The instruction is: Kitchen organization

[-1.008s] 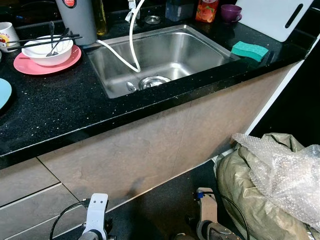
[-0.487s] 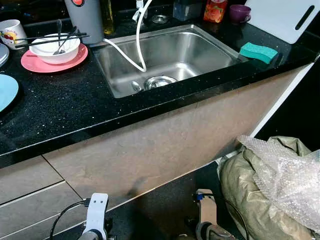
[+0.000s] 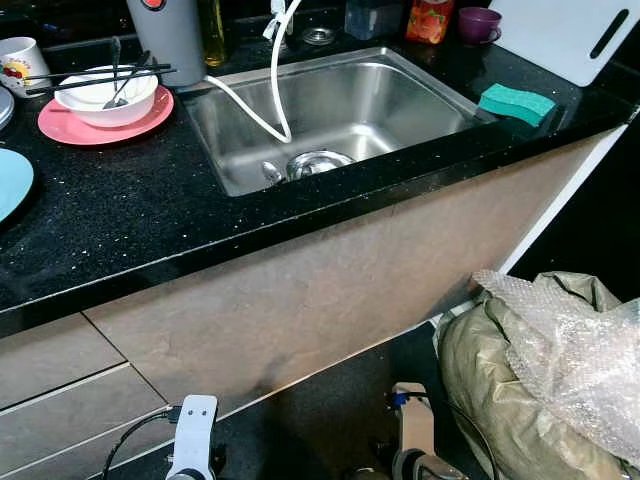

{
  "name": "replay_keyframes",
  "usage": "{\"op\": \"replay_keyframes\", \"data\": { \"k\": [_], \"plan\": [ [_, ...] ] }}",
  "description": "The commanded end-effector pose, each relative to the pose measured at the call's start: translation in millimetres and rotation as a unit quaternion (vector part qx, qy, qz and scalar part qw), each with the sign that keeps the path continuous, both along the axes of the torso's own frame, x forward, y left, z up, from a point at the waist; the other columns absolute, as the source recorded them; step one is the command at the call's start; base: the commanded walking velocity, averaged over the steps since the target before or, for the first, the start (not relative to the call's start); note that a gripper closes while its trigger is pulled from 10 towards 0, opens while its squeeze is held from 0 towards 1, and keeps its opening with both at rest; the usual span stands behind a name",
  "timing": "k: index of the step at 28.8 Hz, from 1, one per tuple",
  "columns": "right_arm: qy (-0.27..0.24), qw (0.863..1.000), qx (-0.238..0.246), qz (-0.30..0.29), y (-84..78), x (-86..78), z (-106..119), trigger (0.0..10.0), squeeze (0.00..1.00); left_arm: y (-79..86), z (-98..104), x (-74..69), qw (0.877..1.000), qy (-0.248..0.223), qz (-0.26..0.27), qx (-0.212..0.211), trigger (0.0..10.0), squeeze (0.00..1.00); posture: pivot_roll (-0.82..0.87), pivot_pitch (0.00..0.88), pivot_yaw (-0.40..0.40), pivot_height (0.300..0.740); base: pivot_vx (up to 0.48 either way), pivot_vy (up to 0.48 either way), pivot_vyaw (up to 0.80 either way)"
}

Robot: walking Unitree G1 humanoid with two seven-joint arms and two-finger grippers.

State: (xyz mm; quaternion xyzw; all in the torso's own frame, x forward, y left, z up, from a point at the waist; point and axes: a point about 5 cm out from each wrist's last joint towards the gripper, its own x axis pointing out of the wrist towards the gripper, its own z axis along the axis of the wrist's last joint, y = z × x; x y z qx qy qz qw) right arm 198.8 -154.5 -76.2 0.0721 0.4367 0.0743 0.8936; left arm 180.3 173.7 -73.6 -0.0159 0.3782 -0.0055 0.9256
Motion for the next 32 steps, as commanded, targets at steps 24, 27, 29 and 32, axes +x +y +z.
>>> {"op": "replay_keyframes", "data": {
  "k": [24,27,29,32],
  "plan": [
    [-0.005,1.0,0.0,0.015,1.2,2.6,2,10.0,0.0,7.3,12,9.3,0.999,-0.039,-0.022,0.017,10.0,0.0,0.04,0.243,0.0,0.74,0.0,0.0,0.0],
    [-0.006,1.0,-0.002,0.014,0.3,3.0,2,10.0,0.0,6.8,14,11.8,0.999,-0.043,-0.022,0.016,10.0,0.0,0.04,0.235,0.003,0.74,0.0,0.0,0.0],
    [-0.007,1.0,-0.009,0.014,-1.3,3.3,2,10.0,0.0,6.3,14,12.9,0.999,-0.042,-0.021,0.015,10.0,0.0,0.03,0.23,0.003,0.74,0.0,0.0,0.0],
    [-0.006,1.0,-0.016,0.012,-3.3,3.5,2,10.0,0.0,5.4,13,13.1,0.999,-0.041,-0.022,0.014,10.0,0.0,0.02,0.224,-0.001,0.74,0.0,0.0,0.0]
  ]
}}
